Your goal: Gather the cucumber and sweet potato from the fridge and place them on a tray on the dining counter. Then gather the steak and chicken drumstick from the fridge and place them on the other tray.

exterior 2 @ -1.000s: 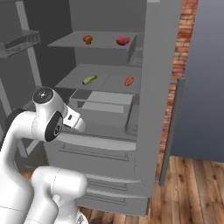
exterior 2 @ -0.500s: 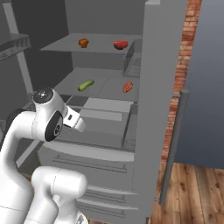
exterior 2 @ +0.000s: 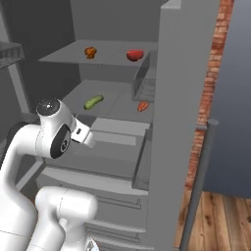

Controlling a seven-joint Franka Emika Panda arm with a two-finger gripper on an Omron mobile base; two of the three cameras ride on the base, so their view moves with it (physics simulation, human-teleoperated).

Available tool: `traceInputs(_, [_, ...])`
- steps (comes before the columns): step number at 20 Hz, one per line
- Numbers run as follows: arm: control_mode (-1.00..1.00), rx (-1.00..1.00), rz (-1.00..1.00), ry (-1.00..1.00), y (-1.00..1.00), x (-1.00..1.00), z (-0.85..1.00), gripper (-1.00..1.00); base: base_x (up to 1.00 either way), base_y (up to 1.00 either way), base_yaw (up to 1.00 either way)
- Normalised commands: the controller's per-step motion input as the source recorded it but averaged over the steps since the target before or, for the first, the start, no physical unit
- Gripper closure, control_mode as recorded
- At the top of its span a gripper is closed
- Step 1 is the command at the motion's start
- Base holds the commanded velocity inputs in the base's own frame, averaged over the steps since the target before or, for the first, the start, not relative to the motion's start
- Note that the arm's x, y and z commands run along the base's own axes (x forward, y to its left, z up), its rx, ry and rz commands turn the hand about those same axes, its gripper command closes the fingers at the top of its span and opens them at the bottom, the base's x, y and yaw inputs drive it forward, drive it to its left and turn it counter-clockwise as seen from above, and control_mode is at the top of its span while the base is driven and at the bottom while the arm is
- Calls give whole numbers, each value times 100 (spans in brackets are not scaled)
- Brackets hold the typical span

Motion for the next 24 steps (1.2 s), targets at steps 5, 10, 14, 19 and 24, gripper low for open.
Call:
traceInputs(5, [100,0,0,0,0,0,0,-100,41,0,6])
traceInputs(10, [100,0,0,0,0,0,0,-100,38,0,6])
traceInputs(14, [100,0,0,0,0,0,0,-100,29,0,5])
traceInputs(19, [100,0,0,0,0,0,0,-100,29,0,5])
traceInputs(24, [-100,0,2,0,0,9,0,-100,18,0,3])
